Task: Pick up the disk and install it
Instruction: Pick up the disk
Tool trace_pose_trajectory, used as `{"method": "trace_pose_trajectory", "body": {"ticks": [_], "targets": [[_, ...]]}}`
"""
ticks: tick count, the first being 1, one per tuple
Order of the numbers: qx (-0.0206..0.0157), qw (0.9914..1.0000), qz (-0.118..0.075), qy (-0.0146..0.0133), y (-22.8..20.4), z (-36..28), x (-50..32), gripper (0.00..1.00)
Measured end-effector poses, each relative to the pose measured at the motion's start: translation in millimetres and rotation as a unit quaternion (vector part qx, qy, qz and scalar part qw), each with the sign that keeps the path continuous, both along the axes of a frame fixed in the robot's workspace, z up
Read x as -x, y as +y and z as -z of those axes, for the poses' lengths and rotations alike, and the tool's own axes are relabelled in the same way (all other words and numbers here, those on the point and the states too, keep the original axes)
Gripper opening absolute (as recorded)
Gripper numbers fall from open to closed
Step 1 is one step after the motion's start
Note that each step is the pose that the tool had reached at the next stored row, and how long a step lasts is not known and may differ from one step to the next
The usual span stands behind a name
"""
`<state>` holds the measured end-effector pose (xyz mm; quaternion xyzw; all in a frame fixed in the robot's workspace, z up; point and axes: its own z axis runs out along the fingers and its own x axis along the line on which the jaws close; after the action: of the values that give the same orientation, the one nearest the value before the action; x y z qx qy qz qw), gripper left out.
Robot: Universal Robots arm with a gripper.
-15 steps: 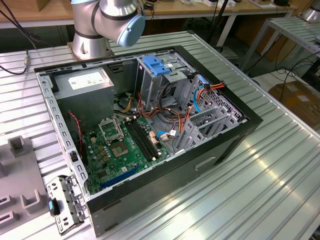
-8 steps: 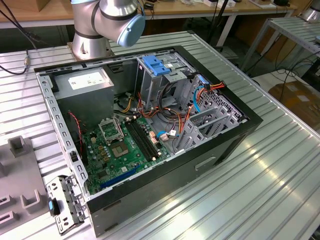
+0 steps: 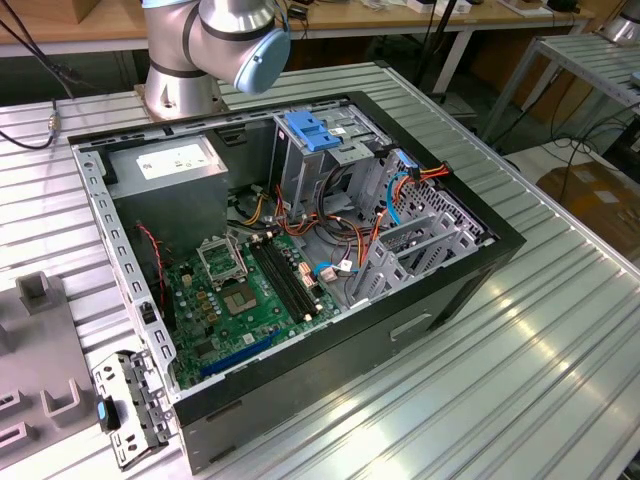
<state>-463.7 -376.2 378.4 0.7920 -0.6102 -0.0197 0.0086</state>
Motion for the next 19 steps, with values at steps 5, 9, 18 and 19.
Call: {"method": "trace_pose_trajectory", "body": {"ticks": [5, 9, 18, 19], "targets": [[0.0, 0.99922, 0.039, 0.0001, 0.0, 4.1, -0.3, 0.4], [0.0, 0.99657, 0.083, 0.0001, 0.0, 9.5, -0.6, 0.47], [0.0, 0.99241, 0.123, 0.0003, 6.9, 25.0, -2.6, 0.61], [-0.0001, 0.9924, 0.123, 0.0001, 8.8, 28.4, -2.6, 0.61]]}}
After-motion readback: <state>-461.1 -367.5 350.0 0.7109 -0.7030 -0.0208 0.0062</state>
